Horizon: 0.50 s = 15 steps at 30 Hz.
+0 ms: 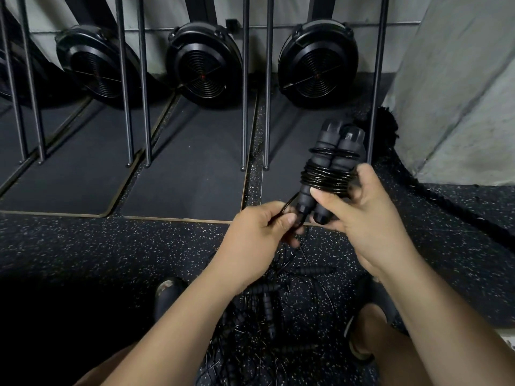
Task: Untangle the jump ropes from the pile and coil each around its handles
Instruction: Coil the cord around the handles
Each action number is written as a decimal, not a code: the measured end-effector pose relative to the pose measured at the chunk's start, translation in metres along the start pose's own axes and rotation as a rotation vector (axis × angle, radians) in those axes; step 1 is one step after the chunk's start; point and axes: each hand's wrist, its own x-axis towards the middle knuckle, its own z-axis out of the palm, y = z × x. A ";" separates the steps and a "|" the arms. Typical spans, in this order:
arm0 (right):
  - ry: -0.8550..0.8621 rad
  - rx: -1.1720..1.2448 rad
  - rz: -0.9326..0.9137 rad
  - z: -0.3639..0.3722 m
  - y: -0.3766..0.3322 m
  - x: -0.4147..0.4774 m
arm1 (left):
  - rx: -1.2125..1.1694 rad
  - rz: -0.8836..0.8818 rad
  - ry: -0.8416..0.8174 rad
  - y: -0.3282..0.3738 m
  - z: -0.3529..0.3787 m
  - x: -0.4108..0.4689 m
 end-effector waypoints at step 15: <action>-0.113 -0.578 -0.117 0.018 -0.009 -0.013 | -0.559 -0.124 0.248 0.000 -0.024 0.011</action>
